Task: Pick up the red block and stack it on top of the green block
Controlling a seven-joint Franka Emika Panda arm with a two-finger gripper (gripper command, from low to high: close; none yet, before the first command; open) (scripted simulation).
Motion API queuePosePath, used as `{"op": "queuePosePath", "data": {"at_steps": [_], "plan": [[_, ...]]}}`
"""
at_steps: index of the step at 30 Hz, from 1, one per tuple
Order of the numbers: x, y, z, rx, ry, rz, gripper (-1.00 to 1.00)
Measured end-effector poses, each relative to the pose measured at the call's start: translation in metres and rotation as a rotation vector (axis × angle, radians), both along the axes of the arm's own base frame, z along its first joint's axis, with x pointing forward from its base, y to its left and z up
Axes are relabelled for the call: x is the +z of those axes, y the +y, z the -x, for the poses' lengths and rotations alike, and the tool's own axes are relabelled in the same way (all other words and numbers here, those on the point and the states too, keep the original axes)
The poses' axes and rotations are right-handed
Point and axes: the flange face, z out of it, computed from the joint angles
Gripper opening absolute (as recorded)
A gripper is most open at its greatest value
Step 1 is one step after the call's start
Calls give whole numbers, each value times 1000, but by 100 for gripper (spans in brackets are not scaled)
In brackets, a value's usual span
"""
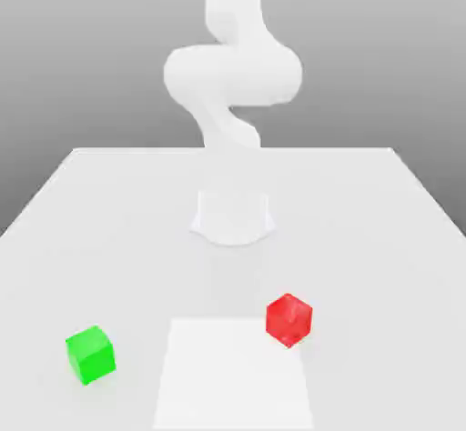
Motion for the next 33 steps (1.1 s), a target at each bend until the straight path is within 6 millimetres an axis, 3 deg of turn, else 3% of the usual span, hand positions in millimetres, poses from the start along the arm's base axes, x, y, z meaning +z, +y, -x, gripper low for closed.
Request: {"op": "queuePosePath", "data": {"at_steps": [4,9,13,18,24,25,31,33], "plan": [[-99,20,-36,124,146,61,0],[-224,46,-44,289,324,134,0],[-325,63,-23,438,474,192,0],[-448,77,32,632,661,260,0],[-510,77,41,658,685,268,0],[-516,77,42,658,686,268,-100],[-518,77,42,657,687,268,-100],[-510,77,41,658,687,268,-100]]}}
